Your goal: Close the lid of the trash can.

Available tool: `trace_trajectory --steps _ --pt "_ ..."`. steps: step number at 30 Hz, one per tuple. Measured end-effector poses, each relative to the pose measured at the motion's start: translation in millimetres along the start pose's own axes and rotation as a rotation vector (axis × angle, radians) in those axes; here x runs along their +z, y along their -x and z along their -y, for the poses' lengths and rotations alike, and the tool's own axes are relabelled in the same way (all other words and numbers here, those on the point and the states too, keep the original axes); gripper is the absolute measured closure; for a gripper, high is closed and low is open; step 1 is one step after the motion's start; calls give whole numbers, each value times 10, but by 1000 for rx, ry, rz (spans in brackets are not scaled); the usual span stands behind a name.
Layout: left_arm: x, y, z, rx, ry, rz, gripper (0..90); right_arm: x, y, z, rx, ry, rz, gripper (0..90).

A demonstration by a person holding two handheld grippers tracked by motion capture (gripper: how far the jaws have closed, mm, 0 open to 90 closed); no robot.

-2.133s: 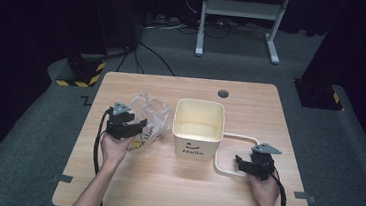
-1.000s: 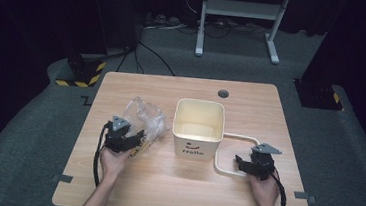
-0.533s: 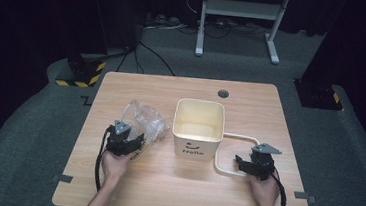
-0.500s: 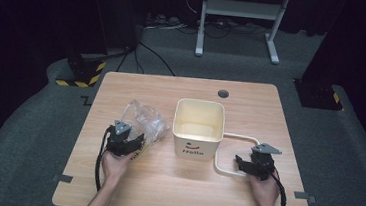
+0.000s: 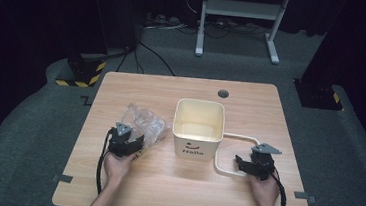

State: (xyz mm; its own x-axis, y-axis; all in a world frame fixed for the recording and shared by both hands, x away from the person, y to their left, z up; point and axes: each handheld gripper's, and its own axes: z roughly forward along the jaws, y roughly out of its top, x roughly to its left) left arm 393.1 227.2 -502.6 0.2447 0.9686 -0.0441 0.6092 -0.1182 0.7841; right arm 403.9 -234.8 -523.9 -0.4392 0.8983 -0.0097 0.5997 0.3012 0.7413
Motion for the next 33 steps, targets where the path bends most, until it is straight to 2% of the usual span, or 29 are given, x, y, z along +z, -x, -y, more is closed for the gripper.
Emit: trace_trajectory --steps 11,18,28,30,33 --pt "182 -39 33 -6 7 -26 441 0 -2 -1 0 0 0 261" --pt "271 -42 62 -12 -6 -25 431 0 -2 -2 0 0 -1 266" --pt "298 -38 57 -17 -12 -35 408 0 0 -3 7 2 6 285" --pt "305 -27 53 2 -23 -43 400 1 0 -2 7 2 6 285" --pt "315 -15 50 5 -29 -48 391 1 -3 -3 13 3 9 291"
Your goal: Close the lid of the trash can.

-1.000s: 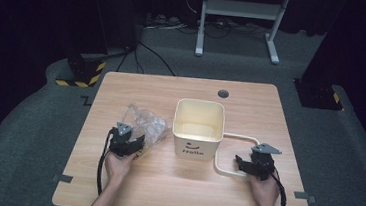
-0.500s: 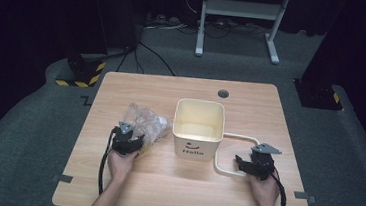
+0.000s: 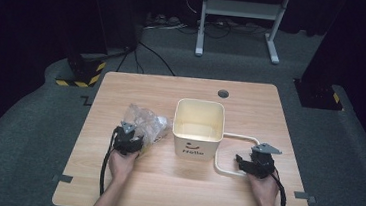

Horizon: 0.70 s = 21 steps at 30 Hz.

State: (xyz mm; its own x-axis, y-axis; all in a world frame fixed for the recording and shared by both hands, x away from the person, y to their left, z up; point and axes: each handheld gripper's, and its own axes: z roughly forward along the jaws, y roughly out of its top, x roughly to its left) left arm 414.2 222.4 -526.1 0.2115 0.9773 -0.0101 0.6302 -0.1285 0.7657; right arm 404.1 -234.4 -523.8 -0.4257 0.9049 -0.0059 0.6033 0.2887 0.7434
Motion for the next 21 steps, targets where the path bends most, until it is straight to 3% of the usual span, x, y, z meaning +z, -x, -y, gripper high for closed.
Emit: trace_trajectory --steps 6,11,21 --pt "8 -30 -3 -26 -10 16 377 -10 7 -14 -1 -6 -4 346" --pt "14 6 -7 11 -21 -5 365 -58 52 -46 33 23 -33 362" --pt "15 4 -8 14 -22 -1 359 -127 126 -192 34 65 -45 413"
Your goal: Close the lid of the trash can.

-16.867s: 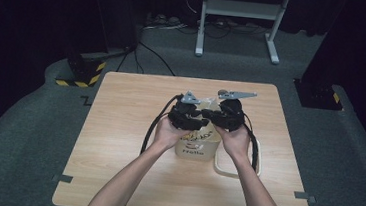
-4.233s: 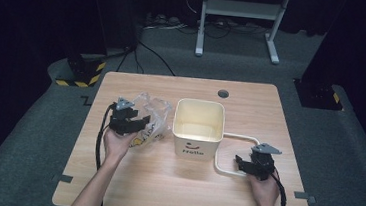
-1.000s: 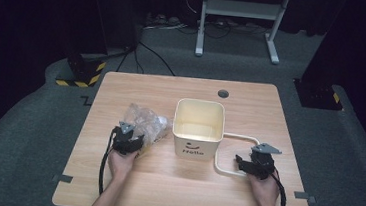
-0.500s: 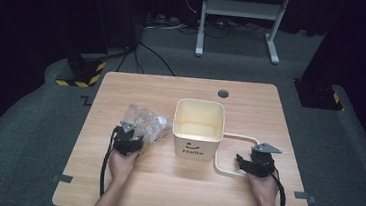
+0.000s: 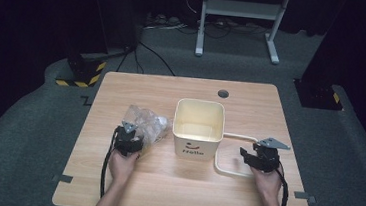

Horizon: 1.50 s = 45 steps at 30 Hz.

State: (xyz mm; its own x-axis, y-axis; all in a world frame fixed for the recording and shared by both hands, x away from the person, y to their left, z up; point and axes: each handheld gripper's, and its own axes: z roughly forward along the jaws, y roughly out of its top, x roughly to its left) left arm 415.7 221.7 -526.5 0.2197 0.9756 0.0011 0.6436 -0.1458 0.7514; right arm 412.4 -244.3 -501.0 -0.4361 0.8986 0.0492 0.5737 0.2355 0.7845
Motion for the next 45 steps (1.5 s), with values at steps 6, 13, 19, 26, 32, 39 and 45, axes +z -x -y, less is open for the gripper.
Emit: trace_trajectory --steps 6,13,19,26,32,39,45 --pt "0 -1 0 1 -1 0 358 -19 86 -82 6 22 2 471" --pt "0 0 -1 1 0 0 358 -7 207 -176 24 4 30 527" --pt "0 0 0 0 0 0 358 43 340 -229 50 -18 38 573" --pt "0 0 0 1 0 -1 357 130 442 -210 56 -37 59 628" --pt "0 1 0 0 0 0 358 209 480 -187 54 -43 74 643" --pt "0 1 0 1 0 0 357 316 504 -142 61 -82 69 649" --pt "0 1 0 1 0 0 357 348 522 -121 62 -91 58 682"
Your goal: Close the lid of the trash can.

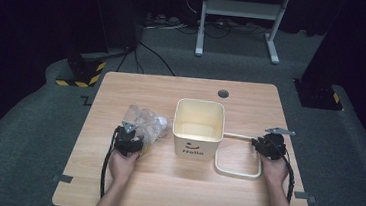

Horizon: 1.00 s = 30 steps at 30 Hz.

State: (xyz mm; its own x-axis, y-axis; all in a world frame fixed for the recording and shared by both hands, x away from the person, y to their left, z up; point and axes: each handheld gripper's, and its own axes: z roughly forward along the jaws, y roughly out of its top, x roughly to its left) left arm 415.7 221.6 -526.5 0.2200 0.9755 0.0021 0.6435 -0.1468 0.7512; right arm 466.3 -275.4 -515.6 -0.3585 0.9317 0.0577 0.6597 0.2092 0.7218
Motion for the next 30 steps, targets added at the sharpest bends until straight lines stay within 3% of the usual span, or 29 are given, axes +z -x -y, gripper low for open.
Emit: trace_trajectory --steps 15,30 --pt "0 0 0 0 0 0 357 -1 -10 19 -72 7 18 722" --pt "0 0 0 0 1 0 357 -1 -4 27 -102 18 39 763"
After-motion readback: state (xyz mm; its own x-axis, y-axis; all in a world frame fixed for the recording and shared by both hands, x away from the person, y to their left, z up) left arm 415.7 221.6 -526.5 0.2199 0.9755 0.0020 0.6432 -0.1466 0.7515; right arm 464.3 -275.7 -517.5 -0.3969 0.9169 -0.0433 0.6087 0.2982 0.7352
